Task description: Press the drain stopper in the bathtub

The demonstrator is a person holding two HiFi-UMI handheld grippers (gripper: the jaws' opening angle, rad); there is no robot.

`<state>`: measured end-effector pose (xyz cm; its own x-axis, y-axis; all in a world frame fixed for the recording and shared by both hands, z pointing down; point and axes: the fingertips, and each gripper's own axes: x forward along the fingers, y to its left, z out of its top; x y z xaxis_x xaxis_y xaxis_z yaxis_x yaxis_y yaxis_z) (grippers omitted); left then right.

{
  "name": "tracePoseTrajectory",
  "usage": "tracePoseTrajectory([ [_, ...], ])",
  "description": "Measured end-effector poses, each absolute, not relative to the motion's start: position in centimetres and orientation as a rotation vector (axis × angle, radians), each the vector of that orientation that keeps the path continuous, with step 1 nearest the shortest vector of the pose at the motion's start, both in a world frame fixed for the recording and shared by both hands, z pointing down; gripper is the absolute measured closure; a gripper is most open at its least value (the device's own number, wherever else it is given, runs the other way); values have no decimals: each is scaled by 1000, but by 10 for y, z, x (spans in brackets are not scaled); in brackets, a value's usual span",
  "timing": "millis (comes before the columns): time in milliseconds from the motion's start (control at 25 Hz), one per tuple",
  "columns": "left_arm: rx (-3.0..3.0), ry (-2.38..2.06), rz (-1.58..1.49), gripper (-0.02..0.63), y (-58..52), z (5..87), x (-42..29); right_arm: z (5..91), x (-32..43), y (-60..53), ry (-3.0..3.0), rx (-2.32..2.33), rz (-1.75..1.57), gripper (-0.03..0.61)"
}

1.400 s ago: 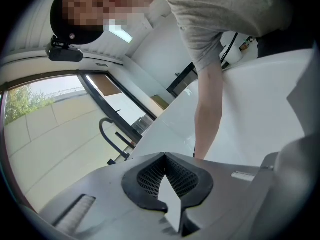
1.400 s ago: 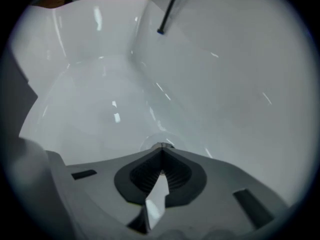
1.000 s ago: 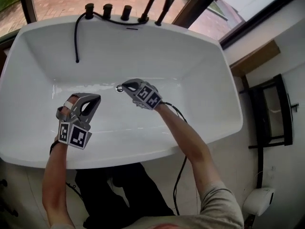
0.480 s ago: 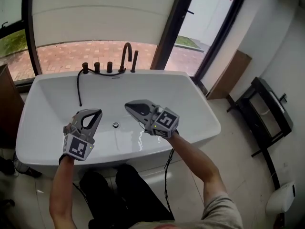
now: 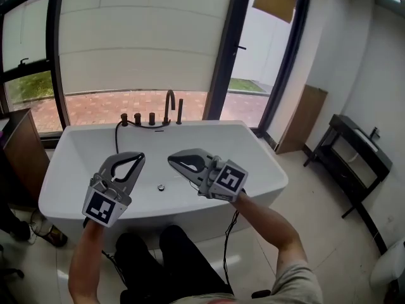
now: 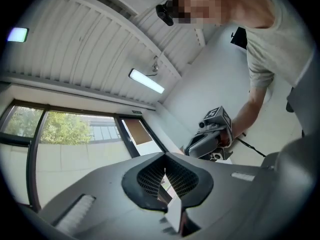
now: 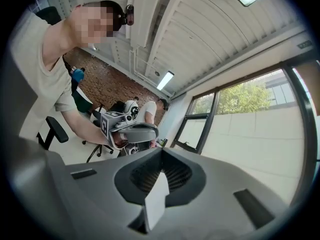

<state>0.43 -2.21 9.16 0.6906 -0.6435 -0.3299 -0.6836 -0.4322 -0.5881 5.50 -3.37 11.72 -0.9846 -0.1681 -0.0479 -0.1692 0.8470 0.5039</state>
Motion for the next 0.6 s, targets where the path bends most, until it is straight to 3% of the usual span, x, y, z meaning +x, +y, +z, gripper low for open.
tracePoseTrajectory([
  [600,-2132,938,117,607,76,45,29,75,61,85,2894,-132,1022,578],
])
